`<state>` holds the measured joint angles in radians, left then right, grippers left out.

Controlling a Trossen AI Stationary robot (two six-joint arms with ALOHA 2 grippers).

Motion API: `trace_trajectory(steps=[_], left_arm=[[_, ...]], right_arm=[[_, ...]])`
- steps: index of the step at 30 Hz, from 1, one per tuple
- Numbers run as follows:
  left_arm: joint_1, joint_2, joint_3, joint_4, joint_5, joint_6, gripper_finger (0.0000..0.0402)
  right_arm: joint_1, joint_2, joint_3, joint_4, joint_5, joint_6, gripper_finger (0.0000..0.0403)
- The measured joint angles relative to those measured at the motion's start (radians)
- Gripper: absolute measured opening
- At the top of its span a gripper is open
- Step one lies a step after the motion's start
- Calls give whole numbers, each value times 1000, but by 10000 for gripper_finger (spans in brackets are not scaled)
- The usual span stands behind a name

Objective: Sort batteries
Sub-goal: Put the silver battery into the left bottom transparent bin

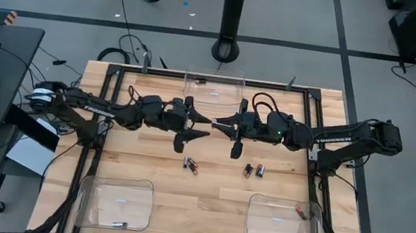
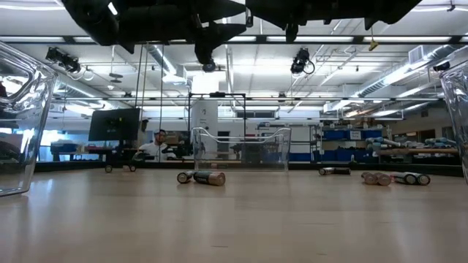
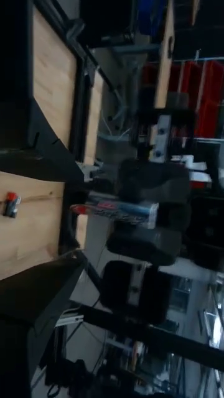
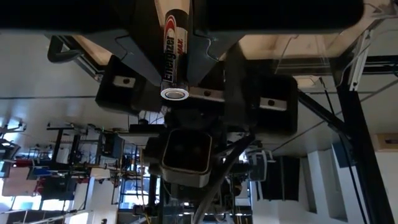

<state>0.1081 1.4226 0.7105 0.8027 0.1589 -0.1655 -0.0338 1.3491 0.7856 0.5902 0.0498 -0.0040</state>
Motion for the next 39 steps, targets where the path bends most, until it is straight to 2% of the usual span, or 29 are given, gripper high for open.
trace_trajectory(steps=[4, 12, 21, 25, 35, 39], left_arm=[[0, 32, 1, 52, 3, -2, 219], [0, 91, 72, 37, 53, -18, 219], [0, 99, 79, 32, 60, -22, 209], [2, 99, 79, 32, 58, -22, 179], [5, 99, 79, 34, 46, 13, 58], [6, 99, 79, 35, 47, 31, 58]], right_arm=[[0, 0, 0, 0, 0, 0, 56], [0, 0, 0, -3, 0, 0, 56], [0, 0, 0, -17, 0, -7, 56], [1, 0, 0, -17, -1, -7, 56], [1, 0, 0, -14, -6, 1, 56], [1, 0, 0, -14, -5, 0, 56]])
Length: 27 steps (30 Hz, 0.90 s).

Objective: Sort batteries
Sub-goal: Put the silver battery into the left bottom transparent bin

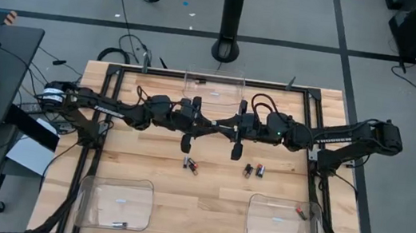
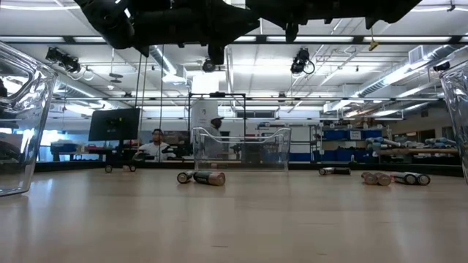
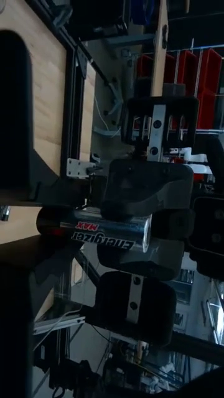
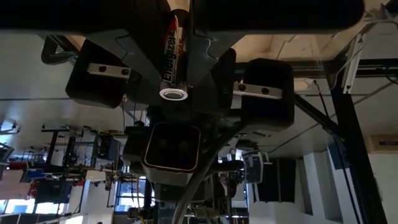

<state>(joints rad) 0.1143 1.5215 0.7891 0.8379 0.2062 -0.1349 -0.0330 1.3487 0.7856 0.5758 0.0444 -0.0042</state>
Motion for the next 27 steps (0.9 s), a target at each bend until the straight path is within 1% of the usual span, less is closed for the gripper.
trace_trajectory(steps=[5, 13, 15, 22, 24, 27], left_arm=[[0, 0, 0, 0, 0, 0, 58], [0, 0, 0, 5, 8, -8, 58], [0, 0, 0, 5, 8, -5, 58], [-1, 0, 0, -11, 12, 1, 58], [-1, 0, 0, -25, 12, 4, 58], [0, -1, 0, -58, 11, 21, 58]], right_arm=[[0, 0, 0, 0, 1, -3, 60], [-1, -3, 0, -7, 10, 4, 127], [-1, -11, 0, -8, 31, 4, 141], [-2, -97, 0, -8, 57, 0, 177], [-2, -124, 0, -17, 56, -3, 182], [-2, -157, 0, -85, 49, -28, 179]])
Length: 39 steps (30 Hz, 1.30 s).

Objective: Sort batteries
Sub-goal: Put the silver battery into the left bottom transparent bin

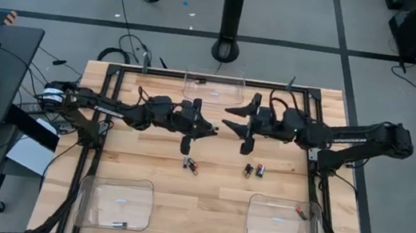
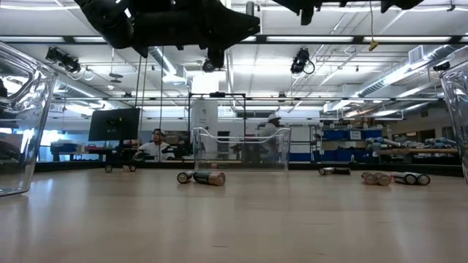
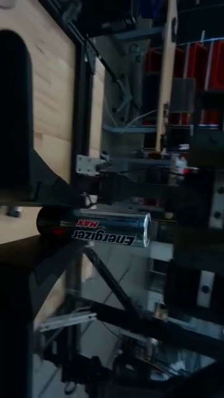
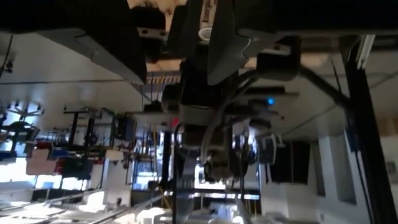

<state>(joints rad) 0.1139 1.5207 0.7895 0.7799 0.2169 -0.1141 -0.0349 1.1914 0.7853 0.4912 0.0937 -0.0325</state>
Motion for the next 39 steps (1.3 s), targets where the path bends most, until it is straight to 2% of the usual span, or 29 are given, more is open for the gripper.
trace_trajectory(steps=[2, 5, 12, 15, 19, 26, 34, 39], left_arm=[[0, -15, 0, -56, 4, 18, 58], [0, -59, 39, -263, 5, 77, 58], [-45, -117, 261, -964, -85, 250, 58], [-87, -116, 337, -1241, -141, 267, 58], [-150, -116, 381, -1529, -153, 238, 58], [-288, -116, 384, -1805, -194, 81, 58], [-456, -116, 381, -1922, -189, -161, 58], [-572, -116, 315, -1907, -164, -384, 58]], right_arm=[[0, -22, 0, -63, 2, -9, 165], [1, -45, 0, -156, 58, -17, 127], [-7, -40, 0, -260, 105, -17, 19], [-6, -15, 0, -271, 106, -28, 10], [-8, 18, 0, -271, 106, -28, 27], [-10, 46, 0, -280, 106, -23, 8], [-10, 46, 0, -293, 106, -29, 27], [-14, 46, 0, -306, 106, -77, 12]])
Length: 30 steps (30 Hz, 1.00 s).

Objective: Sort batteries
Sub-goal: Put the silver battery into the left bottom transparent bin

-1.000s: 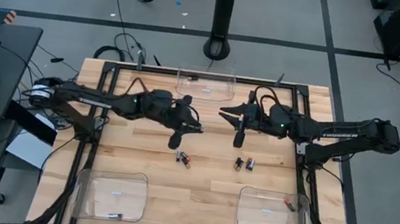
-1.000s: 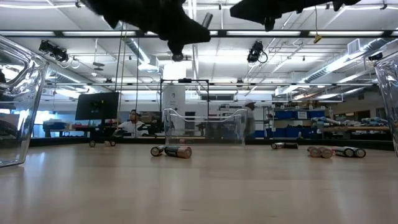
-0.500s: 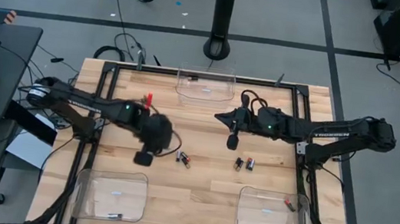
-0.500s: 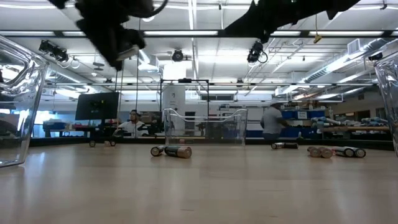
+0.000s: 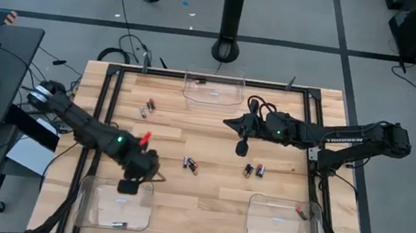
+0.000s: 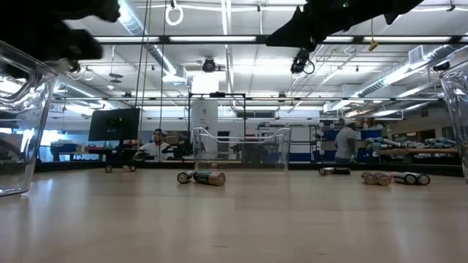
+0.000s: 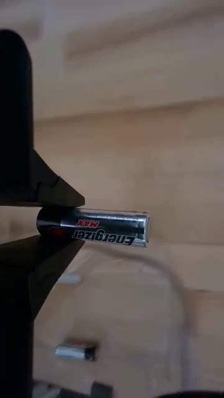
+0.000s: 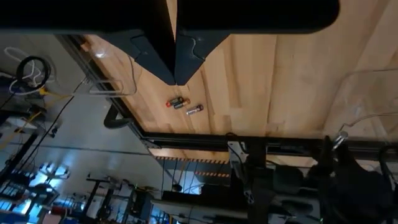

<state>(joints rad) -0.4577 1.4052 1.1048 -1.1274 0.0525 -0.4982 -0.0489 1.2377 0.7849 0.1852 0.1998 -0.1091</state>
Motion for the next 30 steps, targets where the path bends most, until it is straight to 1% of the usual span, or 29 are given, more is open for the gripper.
trace_trajectory(steps=[3, 6, 10, 12, 14, 16, 18, 22, 26, 30], left_arm=[[-72, 0, -69, 73, 45, -136, 58], [-149, -1, -92, 132, 33, -259, 58], [-220, 1, -65, 144, -58, -333, 58], [-234, 0, -43, 131, -104, -349, 58], [-238, 0, -30, 105, -119, -352, 58], [-238, 0, -15, 116, -111, -349, 58], [-239, 0, -7, 152, -70, -347, 58], [-246, 0, -26, 304, 11, -353, 58], [-286, 0, -111, 426, 23, -436, 58], [-350, 0, -227, 502, 39, -579, 58]], right_arm=[[-6, 0, 0, -2, -6, -15, 7], [-7, 0, 0, -3, -7, -22, 14], [-7, 0, 0, -3, -10, -26, 25], [-9, 0, 0, -3, -10, -30, 21], [-13, 0, 0, -3, -10, -33, 14], [-20, 0, 0, -6, -10, -33, 9], [-28, 0, 0, -10, -10, -33, 8], [-41, 0, 0, -26, -10, -31, 20], [-47, 0, 0, -30, -10, -34, 19], [-52, 0, 0, -28, -11, -72, 8]])
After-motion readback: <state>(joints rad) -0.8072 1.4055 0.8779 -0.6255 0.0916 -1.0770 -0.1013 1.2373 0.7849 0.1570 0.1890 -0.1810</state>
